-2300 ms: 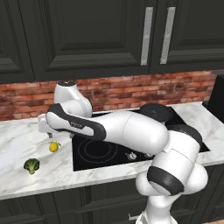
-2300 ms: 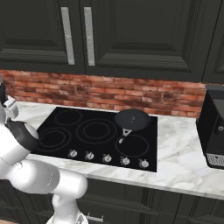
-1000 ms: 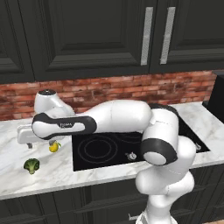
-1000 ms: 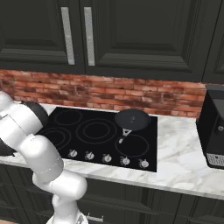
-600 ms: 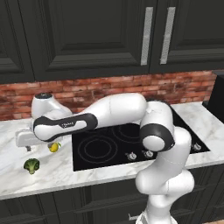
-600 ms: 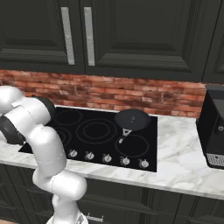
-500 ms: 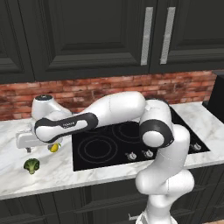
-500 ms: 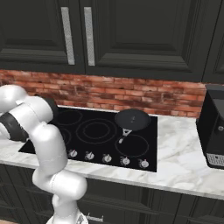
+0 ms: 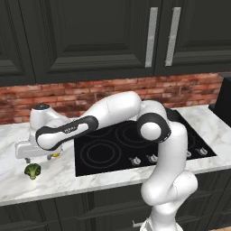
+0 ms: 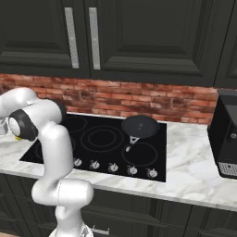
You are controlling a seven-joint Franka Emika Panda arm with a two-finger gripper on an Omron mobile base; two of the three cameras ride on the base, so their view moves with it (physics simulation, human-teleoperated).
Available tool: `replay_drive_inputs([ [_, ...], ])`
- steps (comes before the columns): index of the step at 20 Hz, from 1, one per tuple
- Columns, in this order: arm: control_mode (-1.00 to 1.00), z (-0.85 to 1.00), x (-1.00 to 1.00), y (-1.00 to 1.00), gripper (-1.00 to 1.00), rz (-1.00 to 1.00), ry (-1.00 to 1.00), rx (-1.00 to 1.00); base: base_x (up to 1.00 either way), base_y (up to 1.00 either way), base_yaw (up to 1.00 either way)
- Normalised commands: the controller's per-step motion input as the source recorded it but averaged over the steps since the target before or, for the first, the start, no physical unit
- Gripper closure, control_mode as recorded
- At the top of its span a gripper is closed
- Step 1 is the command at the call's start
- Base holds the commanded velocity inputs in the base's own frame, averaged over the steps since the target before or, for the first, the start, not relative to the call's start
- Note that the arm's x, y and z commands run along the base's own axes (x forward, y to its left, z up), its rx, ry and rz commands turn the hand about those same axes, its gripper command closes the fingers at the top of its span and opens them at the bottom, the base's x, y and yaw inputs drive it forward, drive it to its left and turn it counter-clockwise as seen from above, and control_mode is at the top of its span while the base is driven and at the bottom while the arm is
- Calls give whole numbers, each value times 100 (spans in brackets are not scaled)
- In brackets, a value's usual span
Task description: Put the lemon and broccoli in the pan. Then turn on the rear right burner and set the heat to medium.
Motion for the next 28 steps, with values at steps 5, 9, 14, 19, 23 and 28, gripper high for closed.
replay_drive_inputs([
  [5, -100, 0, 0, 9, -100, -1, 0, -1, 0, 0, 0],
  [9, -100, -3, 1, 1, -100, -9, 2, -3, 0, 0, 0],
  [14, -100, -20, 6, 0, -100, -14, 4, 0, 0, 0, 0],
  [19, -100, -33, 10, 0, -100, -15, 7, 0, 0, 0, 0],
  [23, -100, -16, 13, 5, -100, -16, 2, 0, 0, 0, 0],
  [28, -100, -7, 14, 15, -100, -8, 0, 0, 0, 0, 0],
])
